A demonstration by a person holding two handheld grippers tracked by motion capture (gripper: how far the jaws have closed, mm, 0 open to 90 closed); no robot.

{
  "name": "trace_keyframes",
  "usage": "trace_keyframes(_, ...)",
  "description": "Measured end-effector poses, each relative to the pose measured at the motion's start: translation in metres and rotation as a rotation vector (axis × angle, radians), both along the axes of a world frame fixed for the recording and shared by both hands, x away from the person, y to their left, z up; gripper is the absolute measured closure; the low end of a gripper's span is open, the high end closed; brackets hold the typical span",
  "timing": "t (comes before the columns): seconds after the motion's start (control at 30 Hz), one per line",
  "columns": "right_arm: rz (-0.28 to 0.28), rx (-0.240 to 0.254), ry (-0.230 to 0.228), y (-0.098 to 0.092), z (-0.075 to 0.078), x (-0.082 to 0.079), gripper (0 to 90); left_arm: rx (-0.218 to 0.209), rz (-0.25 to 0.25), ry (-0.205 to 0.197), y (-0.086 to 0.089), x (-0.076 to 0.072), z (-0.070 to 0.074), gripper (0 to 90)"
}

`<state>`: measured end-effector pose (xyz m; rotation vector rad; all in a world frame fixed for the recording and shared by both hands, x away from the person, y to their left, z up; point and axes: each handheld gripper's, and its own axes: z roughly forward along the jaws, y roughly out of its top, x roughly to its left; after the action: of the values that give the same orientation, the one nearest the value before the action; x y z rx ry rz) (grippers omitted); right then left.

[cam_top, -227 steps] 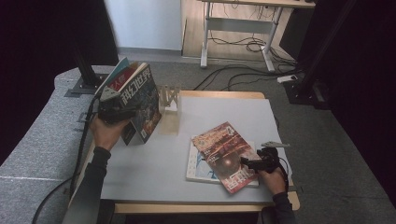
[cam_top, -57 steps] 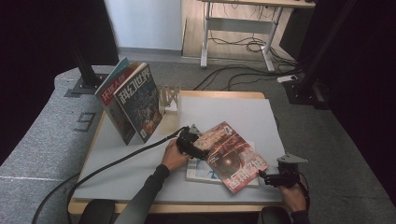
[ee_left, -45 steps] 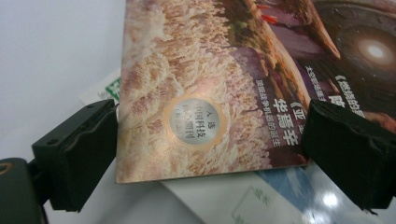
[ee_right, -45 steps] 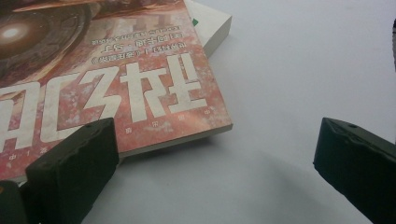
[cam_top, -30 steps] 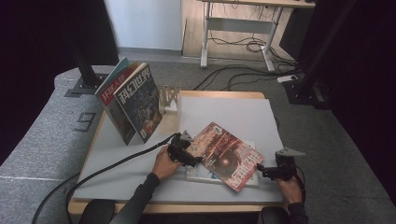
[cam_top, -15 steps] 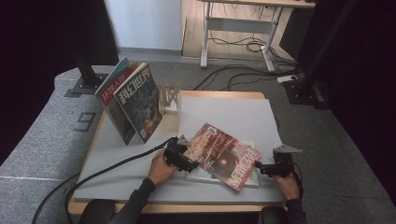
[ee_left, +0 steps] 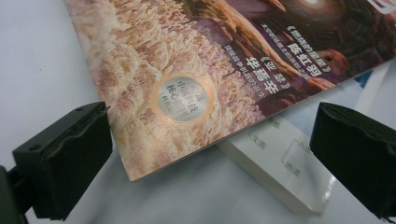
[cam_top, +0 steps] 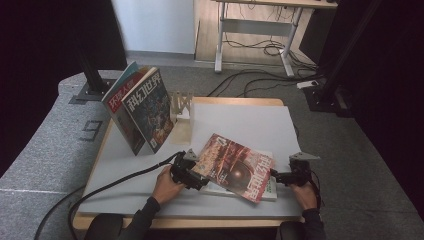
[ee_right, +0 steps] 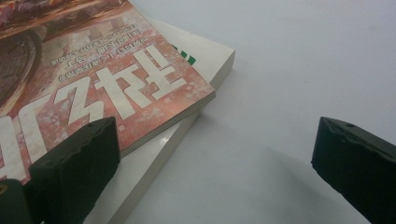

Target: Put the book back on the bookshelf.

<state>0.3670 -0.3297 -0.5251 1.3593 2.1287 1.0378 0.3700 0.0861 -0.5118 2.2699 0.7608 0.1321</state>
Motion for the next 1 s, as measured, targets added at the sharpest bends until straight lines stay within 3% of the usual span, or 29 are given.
trace_keyframes(0.4, 0.0, 0.006, -0.003, 0.009, 0.0, 0.012, 3.4, -0.049, -0.007, 0.03, 0.014, -0.022, -0.003, 0.0)
trace_keyframes(0.73, 0.002, 0.005, -0.004, 0.016, 0.0, 0.026, 4.3, -0.032, -0.029, 0.042, 0.015, -0.037, -0.004, 0.0)
trace_keyframes(0.83, 0.004, 0.013, 0.001, 0.017, 0.0, 0.029, 4.1, -0.03, -0.036, 0.046, 0.016, -0.037, -0.004, 0.0)
trace_keyframes(1.0, 0.01, -0.003, 0.002, 0.017, -0.001, 0.028, 3.8, -0.091, -0.009, 0.027, 0.02, -0.028, 0.006, 1.3)
